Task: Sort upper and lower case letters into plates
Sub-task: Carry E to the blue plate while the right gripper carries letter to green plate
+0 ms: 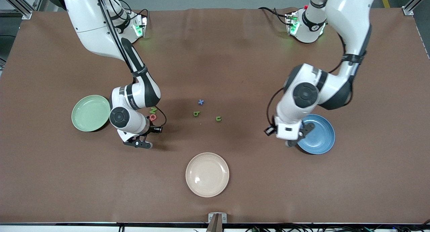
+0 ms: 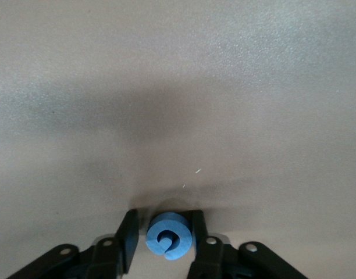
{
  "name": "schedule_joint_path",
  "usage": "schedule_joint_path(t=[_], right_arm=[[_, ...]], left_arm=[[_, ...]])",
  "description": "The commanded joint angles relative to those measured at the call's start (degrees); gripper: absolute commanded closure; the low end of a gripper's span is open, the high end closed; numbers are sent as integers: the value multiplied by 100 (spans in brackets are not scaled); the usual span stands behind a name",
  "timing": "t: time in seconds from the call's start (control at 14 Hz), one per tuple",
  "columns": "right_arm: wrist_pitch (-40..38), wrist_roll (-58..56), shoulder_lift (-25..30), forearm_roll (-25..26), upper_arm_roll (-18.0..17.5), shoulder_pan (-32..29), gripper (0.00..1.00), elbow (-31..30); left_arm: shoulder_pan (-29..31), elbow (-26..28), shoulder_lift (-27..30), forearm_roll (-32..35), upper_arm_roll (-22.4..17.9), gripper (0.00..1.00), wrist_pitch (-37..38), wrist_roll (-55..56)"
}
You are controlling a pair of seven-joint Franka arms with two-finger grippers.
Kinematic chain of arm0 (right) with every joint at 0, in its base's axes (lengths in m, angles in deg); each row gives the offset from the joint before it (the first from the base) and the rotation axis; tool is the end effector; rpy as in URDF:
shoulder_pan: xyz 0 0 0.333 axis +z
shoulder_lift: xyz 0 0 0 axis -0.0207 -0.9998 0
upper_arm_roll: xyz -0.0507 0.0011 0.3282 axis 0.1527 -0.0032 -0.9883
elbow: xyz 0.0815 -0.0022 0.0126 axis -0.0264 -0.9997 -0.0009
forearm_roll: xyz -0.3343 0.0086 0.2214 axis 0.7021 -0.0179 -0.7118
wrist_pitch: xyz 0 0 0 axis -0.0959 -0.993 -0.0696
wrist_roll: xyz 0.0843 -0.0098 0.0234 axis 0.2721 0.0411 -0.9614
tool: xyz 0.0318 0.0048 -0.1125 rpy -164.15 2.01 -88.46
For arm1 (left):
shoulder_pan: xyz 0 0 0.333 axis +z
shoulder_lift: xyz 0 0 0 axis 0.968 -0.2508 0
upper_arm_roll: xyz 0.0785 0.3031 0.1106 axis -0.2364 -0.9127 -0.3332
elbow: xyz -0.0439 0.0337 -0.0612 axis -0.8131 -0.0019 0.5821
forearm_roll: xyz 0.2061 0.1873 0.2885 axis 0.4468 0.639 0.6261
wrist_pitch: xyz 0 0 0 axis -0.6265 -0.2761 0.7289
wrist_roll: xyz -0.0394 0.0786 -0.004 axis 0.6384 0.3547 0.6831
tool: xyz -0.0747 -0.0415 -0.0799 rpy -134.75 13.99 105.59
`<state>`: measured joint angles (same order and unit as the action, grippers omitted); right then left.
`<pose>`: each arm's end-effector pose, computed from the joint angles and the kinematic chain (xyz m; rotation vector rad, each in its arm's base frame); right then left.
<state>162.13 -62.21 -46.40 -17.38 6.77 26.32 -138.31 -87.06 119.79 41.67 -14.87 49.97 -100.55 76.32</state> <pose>0.6220 0.2128 0.1736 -3.1000 0.2649 0.1983 0.6439 -0.2540 0.3288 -2.9857 -0.9533 0.0355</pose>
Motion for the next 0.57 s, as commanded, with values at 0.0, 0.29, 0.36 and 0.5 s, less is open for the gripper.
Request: schedule_joint_path(t=[0.0, 0.29, 0.36, 0.5], right_arm=[[81, -61, -26, 26, -51, -52, 71, -70], [72, -61, -18, 26, -51, -52, 84, -70], [46, -61, 0, 26, -51, -60, 85, -70], [-68, -122, 114, 26, -42, -95, 87, -70]], left_arm=[[585, 157, 75, 109, 46, 99, 130, -705], [1429, 157, -206, 109, 38, 99, 121, -1743], [1553, 166, -276, 109, 38, 99, 112, -1936], [1677, 218, -417, 109, 38, 93, 112, -2026]])
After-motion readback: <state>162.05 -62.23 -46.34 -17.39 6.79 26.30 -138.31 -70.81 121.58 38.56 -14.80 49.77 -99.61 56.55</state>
